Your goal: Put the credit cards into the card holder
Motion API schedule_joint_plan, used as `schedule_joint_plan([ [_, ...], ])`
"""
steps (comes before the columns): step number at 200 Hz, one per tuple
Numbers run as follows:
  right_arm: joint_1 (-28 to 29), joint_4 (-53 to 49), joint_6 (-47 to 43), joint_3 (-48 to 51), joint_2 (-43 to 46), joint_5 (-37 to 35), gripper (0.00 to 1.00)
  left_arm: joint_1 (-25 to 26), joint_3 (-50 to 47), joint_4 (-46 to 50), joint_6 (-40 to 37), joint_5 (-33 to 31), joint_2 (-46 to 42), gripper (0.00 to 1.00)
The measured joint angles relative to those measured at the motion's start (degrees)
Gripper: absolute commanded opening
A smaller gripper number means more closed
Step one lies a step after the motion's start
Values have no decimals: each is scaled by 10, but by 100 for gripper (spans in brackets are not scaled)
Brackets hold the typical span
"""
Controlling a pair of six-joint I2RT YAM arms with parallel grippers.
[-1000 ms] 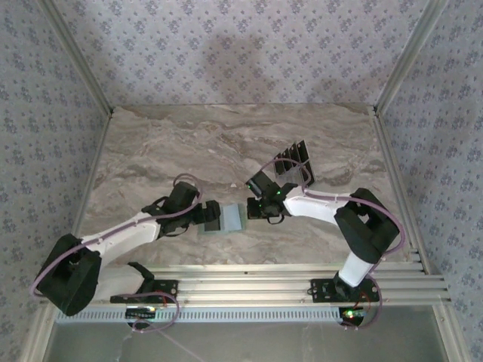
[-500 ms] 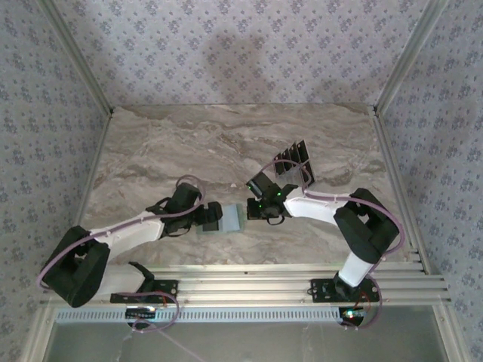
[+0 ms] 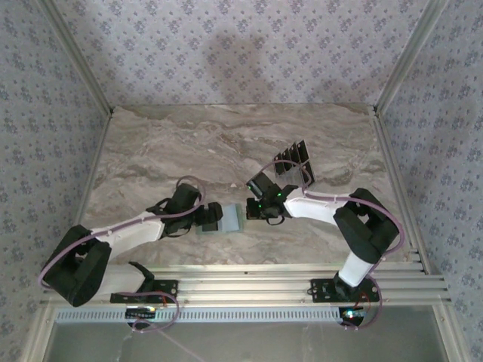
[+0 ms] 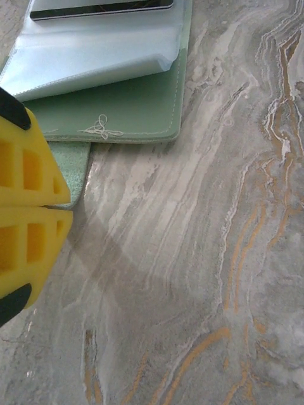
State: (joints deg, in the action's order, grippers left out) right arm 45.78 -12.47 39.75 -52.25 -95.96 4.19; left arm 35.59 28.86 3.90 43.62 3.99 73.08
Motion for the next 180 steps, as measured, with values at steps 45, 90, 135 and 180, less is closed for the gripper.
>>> schedule_joint_plan([
  [45, 0, 10, 5, 0, -9, 5, 0, 0, 0, -12, 12, 20, -51, 100],
  [90, 0, 17, 10, 0, -16, 12, 0, 19, 0, -44, 44, 29, -85, 100],
  [135, -2, 25, 14, 6, -16, 12, 0, 91, 11, -88, 72, 20, -39, 100],
  [180, -11, 34, 22, 16, -14, 18, 16, 130, 22, -134, 97, -6, 10, 100],
])
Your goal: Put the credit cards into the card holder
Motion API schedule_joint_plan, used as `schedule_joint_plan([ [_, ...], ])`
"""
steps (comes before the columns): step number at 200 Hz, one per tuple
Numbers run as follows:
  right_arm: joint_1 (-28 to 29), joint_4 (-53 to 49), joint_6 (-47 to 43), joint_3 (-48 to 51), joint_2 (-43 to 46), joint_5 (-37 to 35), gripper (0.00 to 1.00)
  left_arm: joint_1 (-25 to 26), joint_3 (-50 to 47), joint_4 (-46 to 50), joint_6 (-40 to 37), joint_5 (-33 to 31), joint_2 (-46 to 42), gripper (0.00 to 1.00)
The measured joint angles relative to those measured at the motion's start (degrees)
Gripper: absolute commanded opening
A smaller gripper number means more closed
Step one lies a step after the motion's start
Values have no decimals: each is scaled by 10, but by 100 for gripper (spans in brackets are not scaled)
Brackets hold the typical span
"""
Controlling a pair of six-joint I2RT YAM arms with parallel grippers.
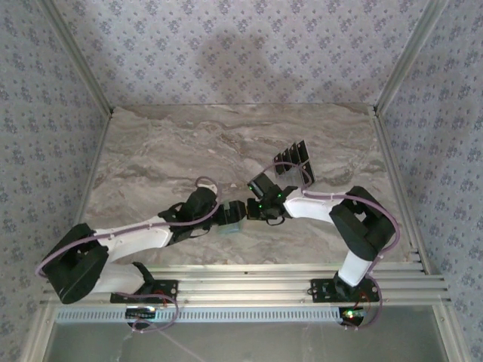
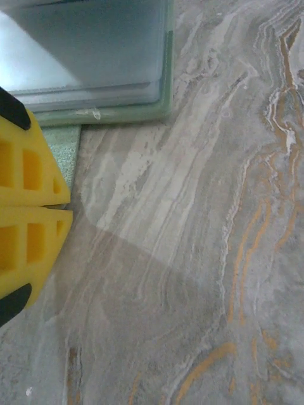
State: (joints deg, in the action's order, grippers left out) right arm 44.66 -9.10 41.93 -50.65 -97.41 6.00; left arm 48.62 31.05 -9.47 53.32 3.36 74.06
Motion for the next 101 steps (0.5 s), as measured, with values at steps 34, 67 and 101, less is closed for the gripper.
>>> schedule_joint_plan([
  [34, -5, 1, 4, 10, 13, 0, 23, 2, 0, -9, 9, -18, 16, 100],
  [67, -8, 1, 8, 15, 37, 0, 42, 2, 0, -8, 10, -36, 23, 100],
  [101, -12, -6, 9, 27, 76, -2, 51, 2, 3, -8, 13, -43, 51, 100],
])
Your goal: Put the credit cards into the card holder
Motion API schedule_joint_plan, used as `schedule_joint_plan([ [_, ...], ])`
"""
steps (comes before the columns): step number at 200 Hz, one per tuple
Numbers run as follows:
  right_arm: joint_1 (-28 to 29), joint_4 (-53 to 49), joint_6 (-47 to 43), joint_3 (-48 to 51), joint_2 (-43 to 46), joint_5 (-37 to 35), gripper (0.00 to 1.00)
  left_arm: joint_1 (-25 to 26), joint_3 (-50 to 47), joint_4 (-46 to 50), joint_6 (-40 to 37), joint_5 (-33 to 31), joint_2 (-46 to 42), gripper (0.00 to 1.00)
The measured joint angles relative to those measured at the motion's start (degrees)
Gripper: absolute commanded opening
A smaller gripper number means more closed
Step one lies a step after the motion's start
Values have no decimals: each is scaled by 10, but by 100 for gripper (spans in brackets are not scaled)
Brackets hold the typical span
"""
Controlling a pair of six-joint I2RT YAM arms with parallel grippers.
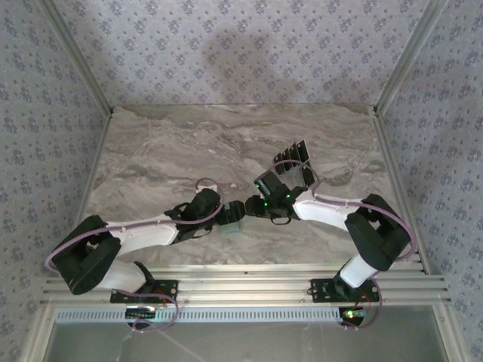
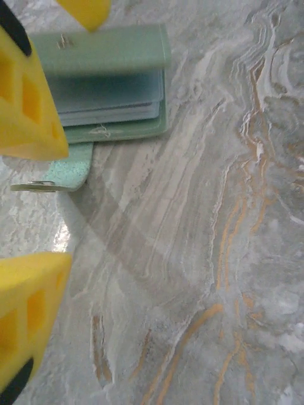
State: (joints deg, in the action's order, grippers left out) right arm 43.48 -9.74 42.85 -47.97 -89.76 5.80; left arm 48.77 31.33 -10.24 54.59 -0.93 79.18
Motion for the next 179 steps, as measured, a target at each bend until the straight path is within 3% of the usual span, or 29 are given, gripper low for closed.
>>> schedule_joint_plan([
  [85, -25, -40, 7, 47, 151, -11, 54, 12, 41, 50, 1, -22, 38, 100],
  [135, -20, -47, 12, 47, 161, -4, 52, 7, 82, 160, -32, -54, -13, 100],
  [179, 12, -47, 13, 34, 139, 2, 49, -28, 118, 271, -57, -95, -91, 100],
])
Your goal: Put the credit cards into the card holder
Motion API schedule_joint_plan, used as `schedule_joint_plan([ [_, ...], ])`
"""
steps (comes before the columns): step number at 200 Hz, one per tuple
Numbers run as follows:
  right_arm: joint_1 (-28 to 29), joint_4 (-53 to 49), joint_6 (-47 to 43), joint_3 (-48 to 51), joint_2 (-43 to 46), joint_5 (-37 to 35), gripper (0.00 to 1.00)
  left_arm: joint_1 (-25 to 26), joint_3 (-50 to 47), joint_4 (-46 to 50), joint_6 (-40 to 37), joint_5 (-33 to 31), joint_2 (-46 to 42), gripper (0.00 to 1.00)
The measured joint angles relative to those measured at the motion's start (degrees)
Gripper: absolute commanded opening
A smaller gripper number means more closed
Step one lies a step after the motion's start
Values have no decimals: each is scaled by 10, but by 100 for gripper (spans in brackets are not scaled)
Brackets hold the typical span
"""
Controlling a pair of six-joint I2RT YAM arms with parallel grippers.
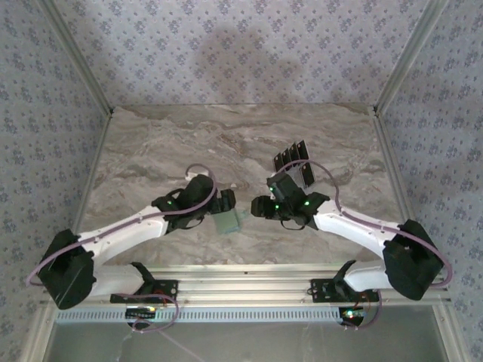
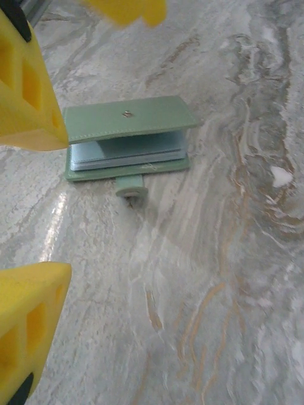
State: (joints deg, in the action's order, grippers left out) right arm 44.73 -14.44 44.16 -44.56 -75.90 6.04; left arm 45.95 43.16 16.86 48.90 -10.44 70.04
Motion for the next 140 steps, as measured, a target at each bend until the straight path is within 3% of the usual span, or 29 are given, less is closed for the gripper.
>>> schedule_joint_plan([
  [32, 25, -1, -1, -43, -44, 5, 42, -11, -9, 73, 0, -25, -27, 100],
  [89, 48, -1, -19, -133, -142, 20, 15, -11, -81, 101, 4, -18, -39, 100],
  [140, 54, 1, -29, -171, -224, 33, 9, -11, -90, 101, 7, -16, -50, 100],
])
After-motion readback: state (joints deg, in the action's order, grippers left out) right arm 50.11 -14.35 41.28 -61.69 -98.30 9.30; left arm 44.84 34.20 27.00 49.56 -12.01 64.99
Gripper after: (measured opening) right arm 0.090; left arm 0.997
